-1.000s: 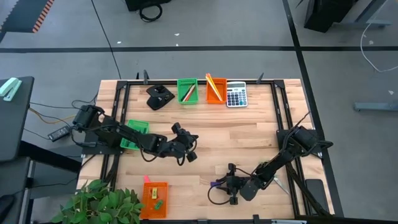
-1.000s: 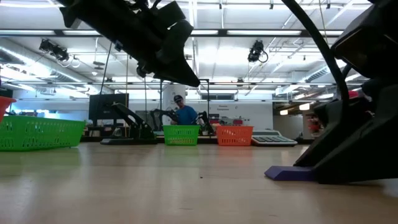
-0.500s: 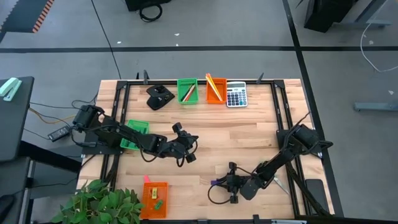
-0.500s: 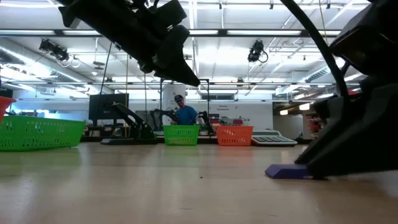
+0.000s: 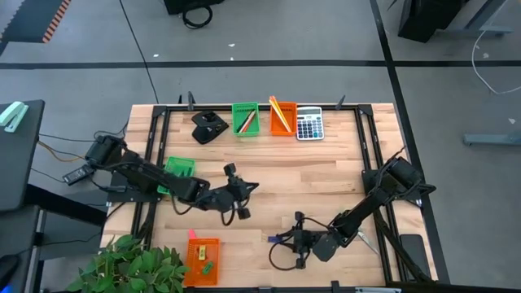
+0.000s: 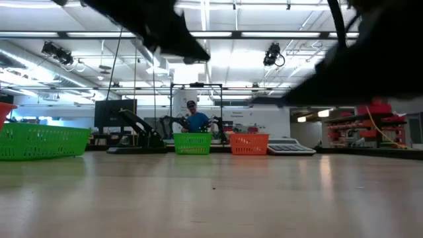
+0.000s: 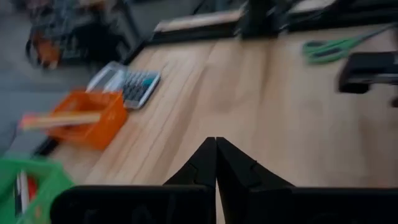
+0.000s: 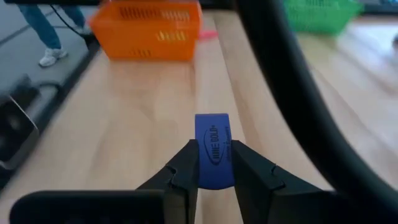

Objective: Sort crayons/erasers/pens/pencils in bins
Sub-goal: Put the blue eraser into the bottom orange bin, then adjust the bottom orange bin

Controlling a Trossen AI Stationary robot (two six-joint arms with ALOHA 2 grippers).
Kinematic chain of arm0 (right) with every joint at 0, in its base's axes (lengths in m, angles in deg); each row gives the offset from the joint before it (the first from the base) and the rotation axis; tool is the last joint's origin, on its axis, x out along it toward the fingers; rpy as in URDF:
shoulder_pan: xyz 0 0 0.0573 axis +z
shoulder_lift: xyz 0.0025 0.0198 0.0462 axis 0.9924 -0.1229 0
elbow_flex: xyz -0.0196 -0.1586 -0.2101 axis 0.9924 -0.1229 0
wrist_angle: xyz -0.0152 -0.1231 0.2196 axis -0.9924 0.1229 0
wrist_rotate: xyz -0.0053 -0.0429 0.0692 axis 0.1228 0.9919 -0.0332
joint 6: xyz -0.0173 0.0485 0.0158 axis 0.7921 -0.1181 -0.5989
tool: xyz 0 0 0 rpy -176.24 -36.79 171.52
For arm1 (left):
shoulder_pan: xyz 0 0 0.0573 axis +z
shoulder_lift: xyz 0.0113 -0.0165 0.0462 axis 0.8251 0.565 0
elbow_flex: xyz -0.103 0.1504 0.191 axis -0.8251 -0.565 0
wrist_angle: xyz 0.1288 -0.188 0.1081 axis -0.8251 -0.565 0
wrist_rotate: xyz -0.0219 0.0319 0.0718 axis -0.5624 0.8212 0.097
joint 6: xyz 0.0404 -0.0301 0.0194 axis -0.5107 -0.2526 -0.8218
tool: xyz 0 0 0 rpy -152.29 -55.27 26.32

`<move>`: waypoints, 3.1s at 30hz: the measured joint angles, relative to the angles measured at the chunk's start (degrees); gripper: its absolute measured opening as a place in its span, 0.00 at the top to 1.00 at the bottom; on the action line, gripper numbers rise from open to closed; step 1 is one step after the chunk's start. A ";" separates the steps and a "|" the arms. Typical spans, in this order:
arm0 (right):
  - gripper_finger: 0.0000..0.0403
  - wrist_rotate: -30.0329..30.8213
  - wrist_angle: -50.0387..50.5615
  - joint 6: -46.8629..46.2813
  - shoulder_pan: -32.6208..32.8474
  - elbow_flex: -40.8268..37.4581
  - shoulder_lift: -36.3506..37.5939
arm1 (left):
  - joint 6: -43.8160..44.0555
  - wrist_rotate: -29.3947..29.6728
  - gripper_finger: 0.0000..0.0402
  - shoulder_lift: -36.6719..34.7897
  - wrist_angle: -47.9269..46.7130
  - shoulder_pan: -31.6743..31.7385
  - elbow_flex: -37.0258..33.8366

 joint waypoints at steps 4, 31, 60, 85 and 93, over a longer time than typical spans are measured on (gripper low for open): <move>0.78 -1.40 -0.09 5.20 -1.46 4.15 0.05 | -4.41 1.07 0.95 -3.88 -0.21 -3.41 0.01; 0.78 -36.15 5.84 27.09 -15.34 43.07 -17.04 | 8.06 12.19 0.95 -13.76 -25.82 -14.13 0.02; 0.78 -49.44 8.79 24.41 -21.71 51.14 -25.85 | 44.78 11.54 0.95 -13.74 -62.66 -25.35 0.02; 0.64 -48.23 6.96 24.43 -21.87 51.12 -25.85 | 60.80 7.51 0.92 -13.72 -75.07 -26.80 0.02; 0.64 -50.88 15.26 22.32 -21.43 51.08 -25.77 | 60.90 7.51 0.98 -13.72 -74.72 -26.80 0.02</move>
